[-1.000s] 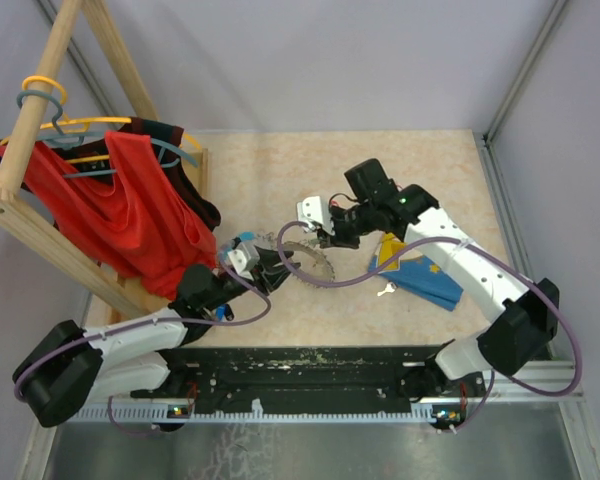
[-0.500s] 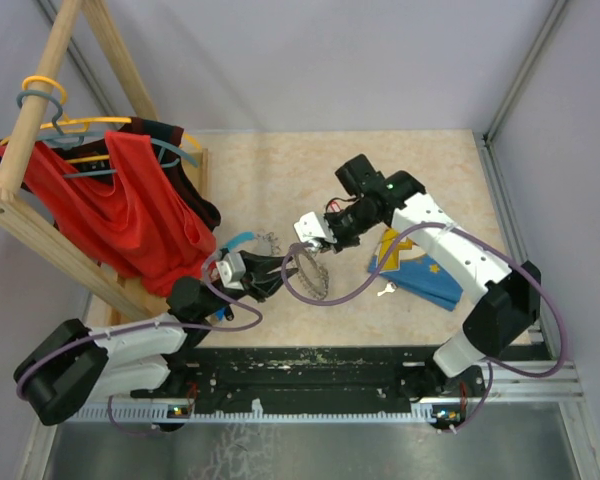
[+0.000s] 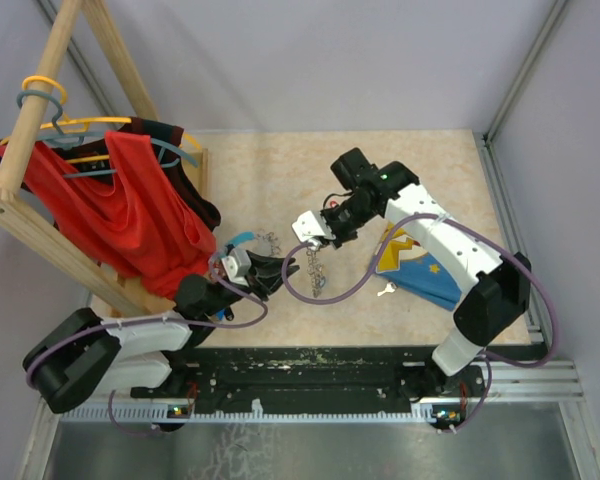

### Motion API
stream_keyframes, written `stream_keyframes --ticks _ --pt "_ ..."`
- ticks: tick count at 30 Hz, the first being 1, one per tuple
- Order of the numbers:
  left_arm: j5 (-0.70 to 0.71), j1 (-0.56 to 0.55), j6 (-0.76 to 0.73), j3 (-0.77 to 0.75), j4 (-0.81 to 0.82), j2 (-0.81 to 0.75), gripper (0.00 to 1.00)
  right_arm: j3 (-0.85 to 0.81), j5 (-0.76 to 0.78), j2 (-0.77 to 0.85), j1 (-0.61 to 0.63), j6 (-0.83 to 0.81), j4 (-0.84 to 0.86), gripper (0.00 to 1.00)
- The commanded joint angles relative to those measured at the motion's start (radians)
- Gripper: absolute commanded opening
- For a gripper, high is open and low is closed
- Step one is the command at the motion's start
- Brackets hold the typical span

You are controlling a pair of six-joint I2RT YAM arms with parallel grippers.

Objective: Remove the keys from the keyring
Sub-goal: Remove the key from the keyring.

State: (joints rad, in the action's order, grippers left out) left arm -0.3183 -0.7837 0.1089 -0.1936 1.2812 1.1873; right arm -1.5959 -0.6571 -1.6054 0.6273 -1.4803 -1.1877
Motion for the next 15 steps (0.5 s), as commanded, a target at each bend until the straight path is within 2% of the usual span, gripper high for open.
stream_keyframes --ticks 1,15 --pt "0.036 -0.004 0.004 -0.018 0.040 0.018 0.27 -0.070 -0.058 0.000 -0.006 -0.027 -0.009 0.00" --pt "0.044 -0.011 -0.003 -0.066 0.088 0.102 0.27 -0.075 -0.071 0.000 -0.002 -0.036 -0.018 0.00"
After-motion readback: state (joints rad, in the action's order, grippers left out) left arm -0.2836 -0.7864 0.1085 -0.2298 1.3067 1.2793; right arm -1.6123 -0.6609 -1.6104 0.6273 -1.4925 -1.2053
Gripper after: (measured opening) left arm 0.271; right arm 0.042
